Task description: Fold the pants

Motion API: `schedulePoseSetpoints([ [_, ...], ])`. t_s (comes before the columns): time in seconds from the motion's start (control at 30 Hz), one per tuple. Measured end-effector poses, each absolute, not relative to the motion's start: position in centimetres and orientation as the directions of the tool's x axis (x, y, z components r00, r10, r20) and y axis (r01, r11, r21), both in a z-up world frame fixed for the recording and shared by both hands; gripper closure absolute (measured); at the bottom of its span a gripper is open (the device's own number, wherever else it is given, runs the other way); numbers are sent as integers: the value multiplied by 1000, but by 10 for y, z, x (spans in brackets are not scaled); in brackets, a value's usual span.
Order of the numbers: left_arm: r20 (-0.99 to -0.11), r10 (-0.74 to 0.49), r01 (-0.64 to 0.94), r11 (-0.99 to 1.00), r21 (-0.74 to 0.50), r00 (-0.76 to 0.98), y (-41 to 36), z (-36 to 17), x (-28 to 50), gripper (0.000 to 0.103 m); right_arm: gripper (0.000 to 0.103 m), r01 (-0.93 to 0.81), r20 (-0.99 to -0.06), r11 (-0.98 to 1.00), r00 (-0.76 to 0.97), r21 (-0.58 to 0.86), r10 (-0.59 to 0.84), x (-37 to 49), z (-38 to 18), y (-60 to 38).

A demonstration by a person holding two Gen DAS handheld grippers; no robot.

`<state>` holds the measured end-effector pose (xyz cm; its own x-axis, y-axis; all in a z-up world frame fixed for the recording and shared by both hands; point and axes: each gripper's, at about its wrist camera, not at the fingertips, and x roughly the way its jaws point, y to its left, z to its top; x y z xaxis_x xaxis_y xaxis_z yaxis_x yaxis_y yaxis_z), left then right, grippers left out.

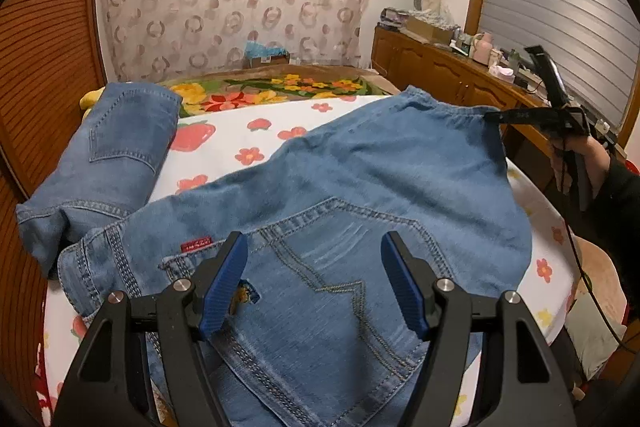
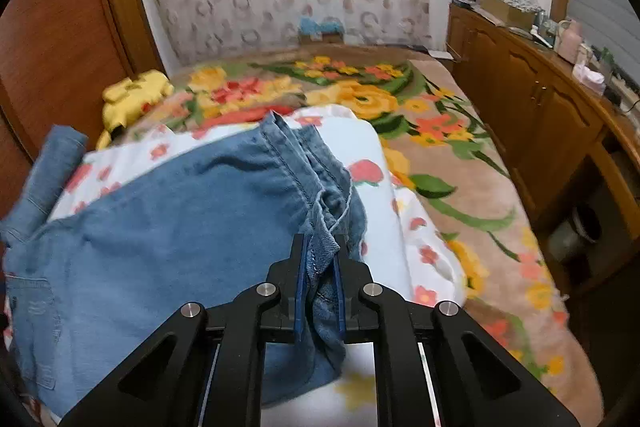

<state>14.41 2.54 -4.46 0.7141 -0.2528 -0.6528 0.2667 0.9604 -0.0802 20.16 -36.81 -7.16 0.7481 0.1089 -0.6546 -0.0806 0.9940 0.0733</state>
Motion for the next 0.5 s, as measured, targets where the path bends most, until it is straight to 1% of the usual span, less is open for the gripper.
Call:
schedulePoseSetpoints([
  [0.03,-656,-252,265,961,-81,711,25,-46,145,33,92,-90,-649,993,751,78,119,201,-73,-370],
  [0.1,-661,-252,266,960,-82,707,24,-49,146,33,91,-69,-656,996,749,64,94,207,-75,-373],
  [0.17,-663,-252,268,960,-81,705,23,-50,146,33,84,-58,-662,996,744,70,90,209,-76,-372],
  [0.33,-668,-254,272,959,-80,699,20,-53,146,33,84,-82,-655,994,748,73,110,207,-60,-354],
  [0.5,-674,-252,276,958,-75,695,18,-55,146,33,84,-89,-652,995,752,44,96,206,-58,-347],
])
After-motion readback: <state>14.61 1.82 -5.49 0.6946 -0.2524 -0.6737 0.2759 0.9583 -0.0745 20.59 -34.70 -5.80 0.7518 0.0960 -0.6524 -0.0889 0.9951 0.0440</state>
